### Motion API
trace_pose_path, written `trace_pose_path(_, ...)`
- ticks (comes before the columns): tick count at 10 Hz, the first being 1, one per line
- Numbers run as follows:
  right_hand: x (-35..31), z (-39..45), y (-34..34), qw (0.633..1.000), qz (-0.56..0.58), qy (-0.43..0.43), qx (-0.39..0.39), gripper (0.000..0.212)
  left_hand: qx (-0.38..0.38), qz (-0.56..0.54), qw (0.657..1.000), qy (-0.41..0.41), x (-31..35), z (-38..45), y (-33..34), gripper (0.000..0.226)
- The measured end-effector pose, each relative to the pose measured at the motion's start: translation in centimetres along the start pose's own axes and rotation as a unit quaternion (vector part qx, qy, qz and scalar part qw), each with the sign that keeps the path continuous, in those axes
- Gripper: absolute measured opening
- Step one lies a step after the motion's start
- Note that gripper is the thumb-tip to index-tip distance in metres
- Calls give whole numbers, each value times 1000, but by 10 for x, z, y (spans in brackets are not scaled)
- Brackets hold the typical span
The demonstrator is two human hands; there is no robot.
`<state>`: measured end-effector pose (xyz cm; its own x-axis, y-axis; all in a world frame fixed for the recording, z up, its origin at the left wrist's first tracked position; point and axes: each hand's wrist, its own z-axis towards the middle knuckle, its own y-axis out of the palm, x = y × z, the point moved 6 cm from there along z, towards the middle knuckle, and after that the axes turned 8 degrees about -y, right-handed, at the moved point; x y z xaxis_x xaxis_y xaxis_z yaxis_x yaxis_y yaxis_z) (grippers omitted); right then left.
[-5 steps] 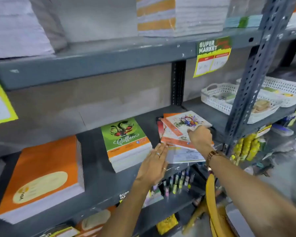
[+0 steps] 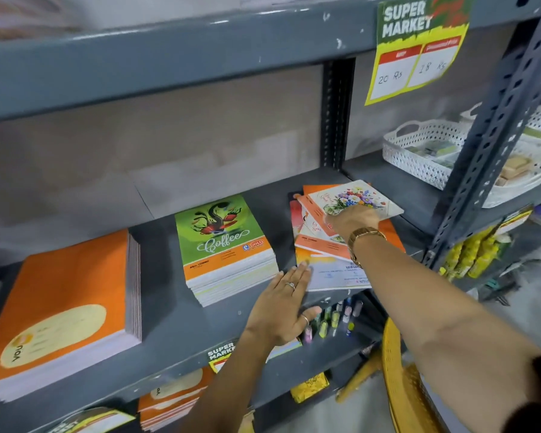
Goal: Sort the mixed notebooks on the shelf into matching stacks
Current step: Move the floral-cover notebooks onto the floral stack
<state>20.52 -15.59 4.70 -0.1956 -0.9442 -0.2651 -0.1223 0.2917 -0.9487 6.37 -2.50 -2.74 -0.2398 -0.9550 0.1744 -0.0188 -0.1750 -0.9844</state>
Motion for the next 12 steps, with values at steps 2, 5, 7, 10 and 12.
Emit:
trace_pose_path(2, -5, 15, 2, 997, 3, -20, -71, 52, 7, 3, 1000, 3, 0, 2, 1, 78)
trace_pose_path(5, 2, 15, 8, 990, 128, -20, -54, 29, 17, 5, 1000, 5, -2, 4, 4, 83)
trace_pose_path(7, 3, 10, 12, 972, 214, -47, -85, 40, 17, 3, 1000, 8, -2, 3, 4, 84)
trace_pose_path(10, 3, 10, 7, 981, 187, -37, -25, 37, 11, 4, 1000, 3, -2, 3, 6, 85)
trace_pose_path(12, -10, 29, 23, 981, 179, -48, -67, 44, 14, -5, 1000, 3, -3, 3, 6, 85)
